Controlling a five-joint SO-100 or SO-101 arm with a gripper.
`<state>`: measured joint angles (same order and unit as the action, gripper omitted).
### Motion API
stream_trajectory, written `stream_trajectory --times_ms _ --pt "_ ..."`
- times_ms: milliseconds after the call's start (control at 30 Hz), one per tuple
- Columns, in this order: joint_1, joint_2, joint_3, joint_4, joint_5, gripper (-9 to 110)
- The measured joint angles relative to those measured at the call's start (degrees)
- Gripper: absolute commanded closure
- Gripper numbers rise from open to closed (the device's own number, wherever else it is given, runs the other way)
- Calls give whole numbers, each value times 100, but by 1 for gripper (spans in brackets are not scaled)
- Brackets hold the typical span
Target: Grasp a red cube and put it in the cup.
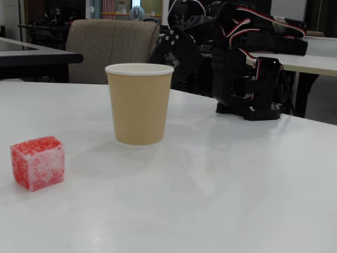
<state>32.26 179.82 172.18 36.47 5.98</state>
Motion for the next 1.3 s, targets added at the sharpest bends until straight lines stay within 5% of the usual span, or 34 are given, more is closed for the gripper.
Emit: stream_trajectory --times_ms 433,1000,1300 --pt "413 -2979 -1811 -870 -53 101" --pt "510 -6592 -4456 -1890 -1468 101" --pt "88 -7084 -4614 -2479 -5854 101"
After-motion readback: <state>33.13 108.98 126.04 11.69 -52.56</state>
